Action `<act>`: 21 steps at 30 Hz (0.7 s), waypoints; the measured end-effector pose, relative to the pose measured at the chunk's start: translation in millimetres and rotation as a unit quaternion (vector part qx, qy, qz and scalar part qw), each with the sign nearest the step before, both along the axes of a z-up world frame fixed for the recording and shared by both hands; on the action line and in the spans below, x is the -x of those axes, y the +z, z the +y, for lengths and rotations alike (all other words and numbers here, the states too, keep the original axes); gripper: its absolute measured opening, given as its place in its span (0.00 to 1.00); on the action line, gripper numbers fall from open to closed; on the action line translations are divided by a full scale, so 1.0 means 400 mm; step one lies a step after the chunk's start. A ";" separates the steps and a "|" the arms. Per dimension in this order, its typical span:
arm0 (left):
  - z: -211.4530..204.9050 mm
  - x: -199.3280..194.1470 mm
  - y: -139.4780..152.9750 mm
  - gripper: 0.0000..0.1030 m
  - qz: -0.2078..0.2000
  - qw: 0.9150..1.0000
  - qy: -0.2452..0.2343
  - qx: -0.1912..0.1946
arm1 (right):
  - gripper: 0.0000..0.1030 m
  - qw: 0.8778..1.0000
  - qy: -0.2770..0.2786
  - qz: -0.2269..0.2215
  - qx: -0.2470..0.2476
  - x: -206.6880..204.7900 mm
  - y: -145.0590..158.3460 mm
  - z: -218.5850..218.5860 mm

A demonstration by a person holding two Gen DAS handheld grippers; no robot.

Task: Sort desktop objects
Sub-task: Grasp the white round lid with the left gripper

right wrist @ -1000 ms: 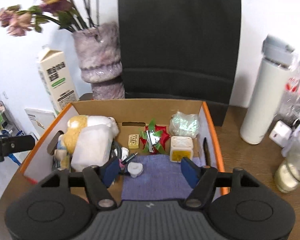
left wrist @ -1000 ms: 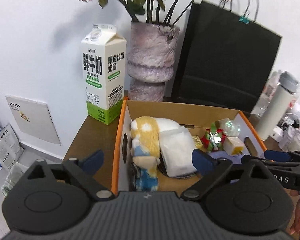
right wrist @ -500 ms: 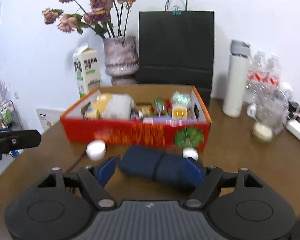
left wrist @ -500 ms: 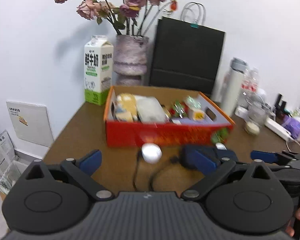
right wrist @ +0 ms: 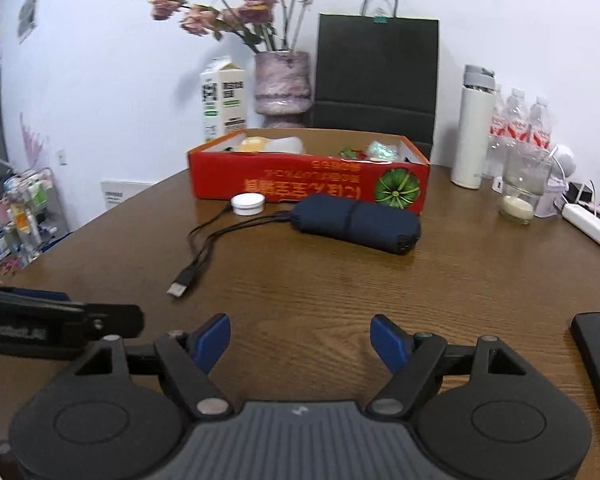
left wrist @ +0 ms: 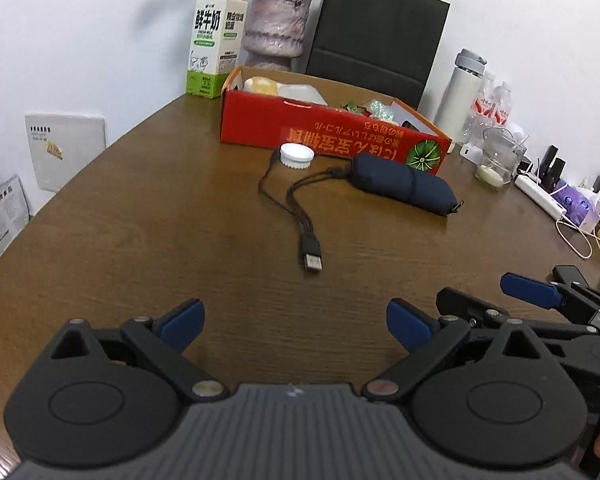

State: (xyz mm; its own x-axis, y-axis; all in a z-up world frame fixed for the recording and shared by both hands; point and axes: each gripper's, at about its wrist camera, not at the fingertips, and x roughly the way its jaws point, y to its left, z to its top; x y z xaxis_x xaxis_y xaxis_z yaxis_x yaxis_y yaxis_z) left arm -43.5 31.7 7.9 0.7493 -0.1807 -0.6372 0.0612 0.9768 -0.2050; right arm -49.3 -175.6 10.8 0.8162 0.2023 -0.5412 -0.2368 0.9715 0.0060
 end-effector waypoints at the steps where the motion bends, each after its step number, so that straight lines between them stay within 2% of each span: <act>1: 0.002 -0.002 0.001 0.96 0.000 1.000 0.003 0.004 | 0.74 1.000 -0.001 -0.003 0.002 -0.002 0.004 -0.001; 7: 0.004 -0.066 0.026 0.90 -0.023 1.000 0.013 0.012 | 0.76 0.999 -0.029 -0.019 -0.002 -0.050 0.022 -0.034; 11: -0.001 -0.153 0.062 0.90 -0.053 0.998 0.028 0.012 | 0.80 0.999 -0.043 -0.022 0.006 -0.119 0.026 -0.056; 13: -0.009 -0.211 0.082 0.89 -0.057 0.998 0.024 0.013 | 0.82 0.998 -0.060 -0.024 0.001 -0.170 0.036 -0.074; 17: -0.048 -0.357 0.105 0.89 -0.065 0.998 -0.017 0.002 | 0.80 0.996 -0.081 -0.021 -0.030 -0.305 0.067 -0.118; 21: -0.078 -0.495 0.070 0.81 -0.047 0.998 0.004 -0.029 | 0.75 0.993 -0.108 0.017 -0.034 -0.481 0.056 -0.137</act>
